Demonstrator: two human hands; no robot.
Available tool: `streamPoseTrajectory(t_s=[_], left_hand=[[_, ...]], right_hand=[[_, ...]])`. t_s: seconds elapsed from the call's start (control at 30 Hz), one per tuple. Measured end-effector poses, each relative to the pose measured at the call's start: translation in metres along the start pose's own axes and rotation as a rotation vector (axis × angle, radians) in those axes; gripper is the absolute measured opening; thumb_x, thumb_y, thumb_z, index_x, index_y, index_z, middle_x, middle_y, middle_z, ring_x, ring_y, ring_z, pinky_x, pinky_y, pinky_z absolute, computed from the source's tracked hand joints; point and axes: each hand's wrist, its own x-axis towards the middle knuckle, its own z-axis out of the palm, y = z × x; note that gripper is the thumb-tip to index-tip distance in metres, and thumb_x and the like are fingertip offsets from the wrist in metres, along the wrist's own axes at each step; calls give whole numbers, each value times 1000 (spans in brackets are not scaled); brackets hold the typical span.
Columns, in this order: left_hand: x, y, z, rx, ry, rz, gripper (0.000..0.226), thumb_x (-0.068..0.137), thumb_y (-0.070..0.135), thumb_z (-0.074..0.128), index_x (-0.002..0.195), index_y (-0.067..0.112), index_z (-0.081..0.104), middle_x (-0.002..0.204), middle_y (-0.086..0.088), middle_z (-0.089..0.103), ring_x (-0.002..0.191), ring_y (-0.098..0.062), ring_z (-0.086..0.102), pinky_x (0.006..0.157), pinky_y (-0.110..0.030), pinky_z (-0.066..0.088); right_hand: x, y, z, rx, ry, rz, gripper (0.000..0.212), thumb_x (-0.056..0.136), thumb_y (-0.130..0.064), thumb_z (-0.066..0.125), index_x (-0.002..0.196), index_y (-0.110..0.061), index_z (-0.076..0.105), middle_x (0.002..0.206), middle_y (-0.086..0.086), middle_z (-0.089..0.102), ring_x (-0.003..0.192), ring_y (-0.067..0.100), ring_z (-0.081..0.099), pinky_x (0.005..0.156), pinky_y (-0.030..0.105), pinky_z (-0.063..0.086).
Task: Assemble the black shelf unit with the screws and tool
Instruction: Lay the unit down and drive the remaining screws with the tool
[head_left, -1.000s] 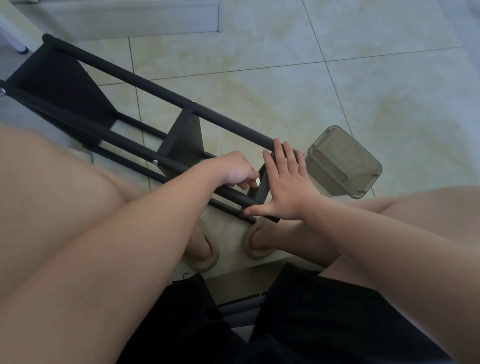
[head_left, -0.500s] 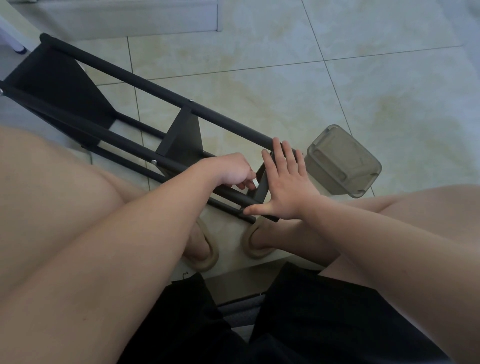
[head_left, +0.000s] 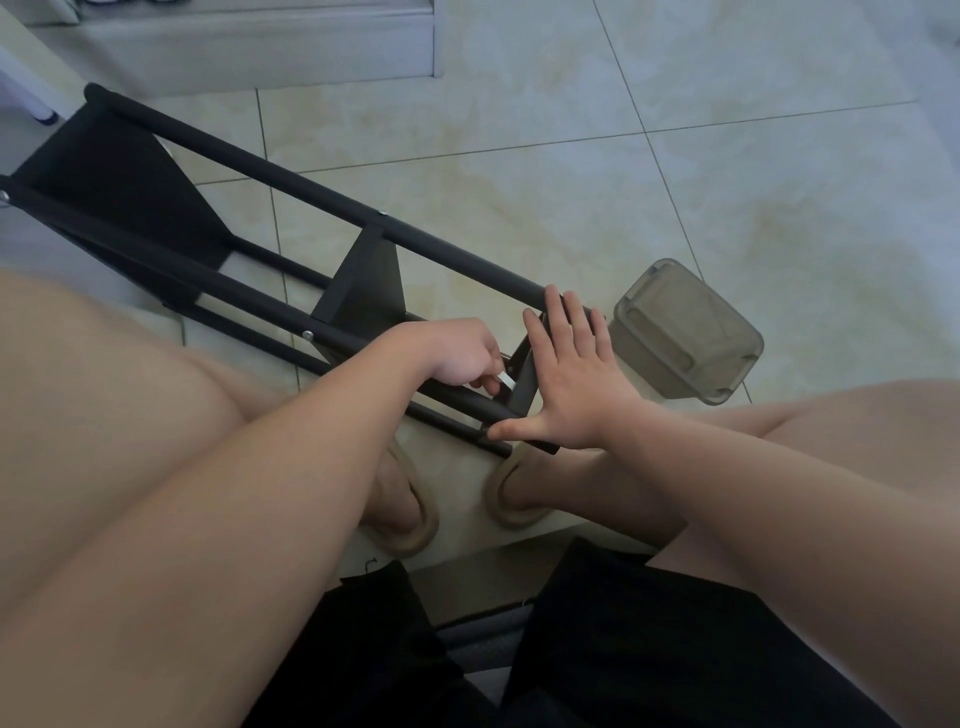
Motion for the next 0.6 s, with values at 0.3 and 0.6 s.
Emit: streamPoseTrajectory(t_s=[0.3, 0.6], left_hand=[[-6, 3, 0, 82, -40, 4, 25, 101, 17, 49, 98, 11, 73, 99, 3, 76, 106, -24, 65, 101, -41, 47], [-5, 1, 0, 168, -53, 9, 20, 99, 16, 53, 89, 21, 68, 90, 5, 67, 93, -23, 60, 87, -35, 46]], right_hand=[[0, 0, 0, 10, -4, -1, 150, 50, -107, 18, 161, -9, -5, 163, 18, -28, 150, 35, -29, 122, 55, -14], [0, -1, -1, 6, -13, 6, 150, 49, -107, 17, 161, -9, -6, 163, 18, -30, 150, 36, -29, 122, 56, -13]])
